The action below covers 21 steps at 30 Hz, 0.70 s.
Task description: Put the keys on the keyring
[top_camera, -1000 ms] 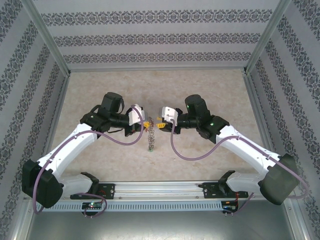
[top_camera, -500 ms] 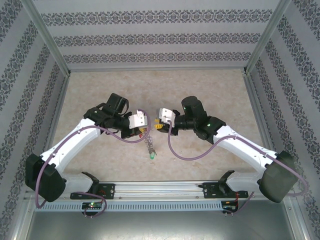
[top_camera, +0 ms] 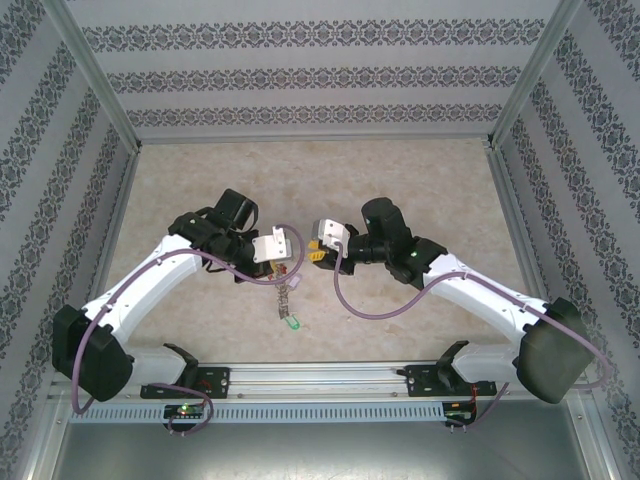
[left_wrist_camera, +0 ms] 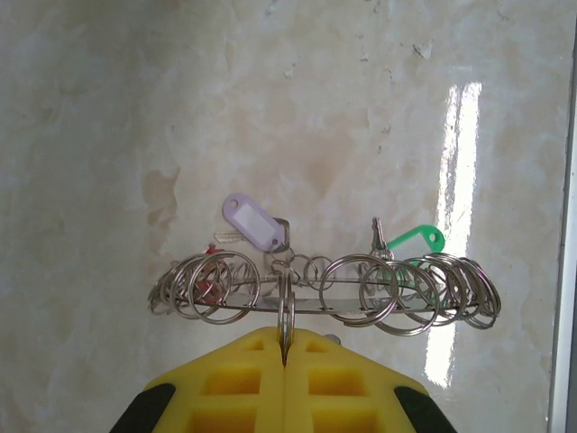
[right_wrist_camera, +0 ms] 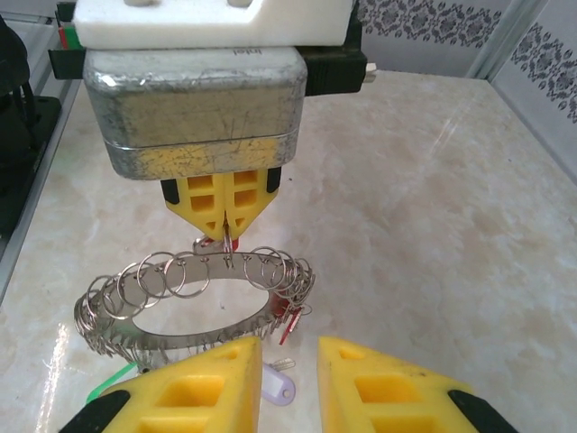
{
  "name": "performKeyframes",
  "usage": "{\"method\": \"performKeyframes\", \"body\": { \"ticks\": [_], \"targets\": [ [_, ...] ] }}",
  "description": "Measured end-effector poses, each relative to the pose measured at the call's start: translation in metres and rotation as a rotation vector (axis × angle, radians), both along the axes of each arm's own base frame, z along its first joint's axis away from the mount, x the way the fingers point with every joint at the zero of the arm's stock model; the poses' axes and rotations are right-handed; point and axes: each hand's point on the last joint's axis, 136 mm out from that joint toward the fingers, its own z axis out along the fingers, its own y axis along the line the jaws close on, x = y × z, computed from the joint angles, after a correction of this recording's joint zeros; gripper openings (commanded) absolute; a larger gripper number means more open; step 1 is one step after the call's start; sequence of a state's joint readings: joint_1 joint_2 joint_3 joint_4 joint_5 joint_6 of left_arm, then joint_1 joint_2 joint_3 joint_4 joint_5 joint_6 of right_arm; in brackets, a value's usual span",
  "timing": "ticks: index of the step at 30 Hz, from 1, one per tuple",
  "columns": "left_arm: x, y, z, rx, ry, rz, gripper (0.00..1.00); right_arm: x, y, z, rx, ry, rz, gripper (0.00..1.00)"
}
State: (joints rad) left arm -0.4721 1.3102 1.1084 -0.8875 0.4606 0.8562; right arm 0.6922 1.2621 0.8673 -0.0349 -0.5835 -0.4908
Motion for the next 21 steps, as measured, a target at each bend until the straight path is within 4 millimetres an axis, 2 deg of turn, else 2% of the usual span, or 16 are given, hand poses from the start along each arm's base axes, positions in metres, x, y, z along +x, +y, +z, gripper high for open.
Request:
{"method": "performKeyframes", "body": {
  "ticks": [3, 9, 16, 21],
  "targets": [
    [0.002, 0.001, -0.008, 0.023, 0.017, 0.004, 0.00, -0.001, -0.001, -0.004, -0.001, 0.014, -0.004, 0.23],
    [0.004, 0.008, -0.010, 0.062, 0.006, 0.016, 0.00, -0.002, 0.006, -0.005, 0.023, 0.033, 0.008, 0.23],
    [-0.001, 0.008, -0.007, 0.052, 0.008, 0.009, 0.00, 0.001, 0.028, -0.026, 0.045, 0.101, 0.047, 0.22],
    [-0.004, 0.006, -0.003, 0.031, 0.007, 0.003, 0.00, 0.002, 0.036, -0.044, 0.068, 0.126, 0.069, 0.22]
  ]
}}
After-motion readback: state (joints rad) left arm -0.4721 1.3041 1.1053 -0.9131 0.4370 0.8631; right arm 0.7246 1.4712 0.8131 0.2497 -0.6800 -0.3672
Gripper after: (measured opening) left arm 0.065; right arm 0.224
